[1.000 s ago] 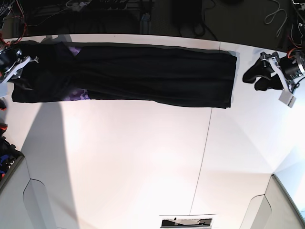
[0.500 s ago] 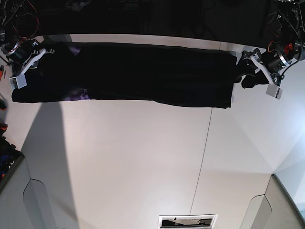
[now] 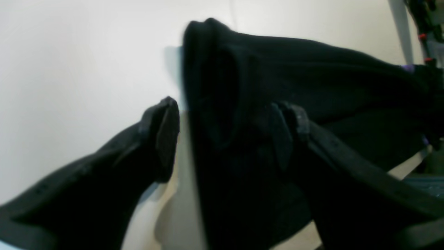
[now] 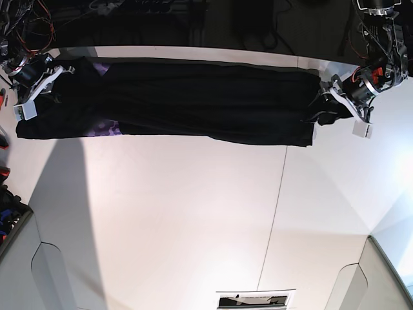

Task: Layout the t-shirt on the table in an organized manner, then fold the t-shirt properly
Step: 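Regrasp both ends of the folded black strip with both grippers, then lift the strip end with the left gripper and fold it toward the right gripper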

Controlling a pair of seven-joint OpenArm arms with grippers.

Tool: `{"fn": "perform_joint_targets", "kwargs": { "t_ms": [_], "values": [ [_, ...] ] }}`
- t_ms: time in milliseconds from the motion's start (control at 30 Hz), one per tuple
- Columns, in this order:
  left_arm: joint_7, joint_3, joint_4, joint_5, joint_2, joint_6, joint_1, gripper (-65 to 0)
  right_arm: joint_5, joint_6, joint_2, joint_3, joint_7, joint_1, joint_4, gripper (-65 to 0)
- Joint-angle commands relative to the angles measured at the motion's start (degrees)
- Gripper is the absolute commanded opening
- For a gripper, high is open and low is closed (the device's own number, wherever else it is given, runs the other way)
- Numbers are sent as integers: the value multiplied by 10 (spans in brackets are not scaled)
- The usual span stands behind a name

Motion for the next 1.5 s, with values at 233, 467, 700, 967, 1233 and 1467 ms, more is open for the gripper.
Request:
{"fn": "perform_joint_targets", "kwargs": {
  "t_ms": [233,467,700,967,1233,1467],
  "values": [
    [12,71,2,42,-6,-2,1,-214,4,0,9,4,11,2,8,-650],
    [8,72,2,53,-6,-2,0,-575,5,0,9,4,11,2,8,-650],
    [-92,46,2,125,-6,-2,-6,-650,8,0,9,6,11,10,9,-650],
    [-91,-16,2,184,-45,-2,-48,-650,35,1,9,18,11,13,26,-650],
    [-82,-16,2,284,-114,39,-106,-650,29,1,9,18,7,31,31,-650],
    [7,-15,20,225,-180,46,-129,-650,15,1,9,18,6,31,31,-650]
  ]
}}
